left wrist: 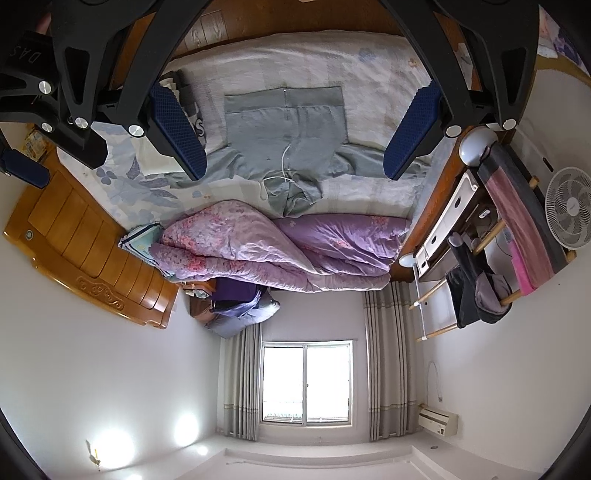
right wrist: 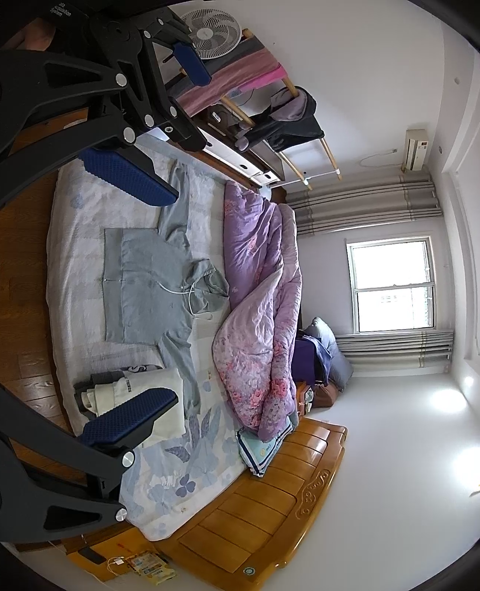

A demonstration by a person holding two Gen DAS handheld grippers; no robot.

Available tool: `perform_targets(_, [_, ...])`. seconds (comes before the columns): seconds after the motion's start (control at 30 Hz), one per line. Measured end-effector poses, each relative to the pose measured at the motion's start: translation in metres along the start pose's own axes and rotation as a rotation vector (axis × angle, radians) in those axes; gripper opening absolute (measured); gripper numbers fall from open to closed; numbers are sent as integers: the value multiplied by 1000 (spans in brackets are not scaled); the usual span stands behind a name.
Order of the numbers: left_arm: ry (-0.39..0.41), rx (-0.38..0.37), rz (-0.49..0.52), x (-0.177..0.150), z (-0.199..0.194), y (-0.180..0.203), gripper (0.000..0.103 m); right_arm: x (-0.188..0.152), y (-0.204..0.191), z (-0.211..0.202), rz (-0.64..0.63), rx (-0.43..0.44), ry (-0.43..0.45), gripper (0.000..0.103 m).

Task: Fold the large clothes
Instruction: 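Grasp the hoodie sleeve cuff with the left gripper while the right gripper grasps the other cuff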

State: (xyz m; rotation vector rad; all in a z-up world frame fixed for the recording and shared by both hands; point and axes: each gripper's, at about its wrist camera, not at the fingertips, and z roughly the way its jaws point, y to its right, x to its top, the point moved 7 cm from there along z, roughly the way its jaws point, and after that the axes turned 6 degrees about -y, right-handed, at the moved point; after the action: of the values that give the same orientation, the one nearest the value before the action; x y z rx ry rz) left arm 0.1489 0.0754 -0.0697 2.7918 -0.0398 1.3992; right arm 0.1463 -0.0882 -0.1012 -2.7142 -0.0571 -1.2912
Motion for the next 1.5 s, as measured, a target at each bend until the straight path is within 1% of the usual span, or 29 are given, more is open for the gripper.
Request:
perform_targets(0.17, [-18,-8,-3,12,26,-30,97,12,-30,28,3,-9,-13,95])
perform_targets(0.3, [-39,-6,-14,21,47,-48,97,21,-43,47,-5,-6,-32,95])
perform_targets(0.43, [-53,-4,-35,30,70,-58,97,34,-53,70,-29,-1,-46,95])
perform_targets(0.53, [-67,14,-49,36,92,-61,97,42,-53,94,-37,14,-68,95])
perform_targets(0.67, [-111,53,-53,45,137,-63,97,56,-48,143,-47,46,-110,95])
perform_targets(0.83, [-187,129,-78,59,215,-64,97,69,-39,221,-61,92,-192,95])
perform_targets(0.93, [-236,157,-101,67,260,-63,97,82,-34,268,-80,116,-237,95])
perform_targets(1.07, [-289,201,-128,76,312,-70,97,93,-32,316,-79,158,-275,95])
perform_targets(1.13, [-308,204,-148,76,336,-83,97,98,-38,346,-84,181,-302,95])
perform_targets(1.2, [-347,207,-165,69,357,-96,97,98,-48,370,-99,195,-339,95])
perform_targets(1.3, [-409,215,-217,56,393,-129,97,93,-71,411,-123,210,-399,95])
perform_targets(1.37, [-431,222,-250,44,414,-155,97,90,-86,438,-137,207,-430,95])
perform_targets(1.4, [-449,211,-270,37,425,-168,97,88,-94,452,-135,204,-443,95])
perform_targets(1.47, [-488,150,-337,24,452,-200,97,84,-110,473,-128,191,-463,95])
perform_targets(1.5, [-506,132,-372,16,465,-218,97,82,-117,485,-122,178,-473,95])
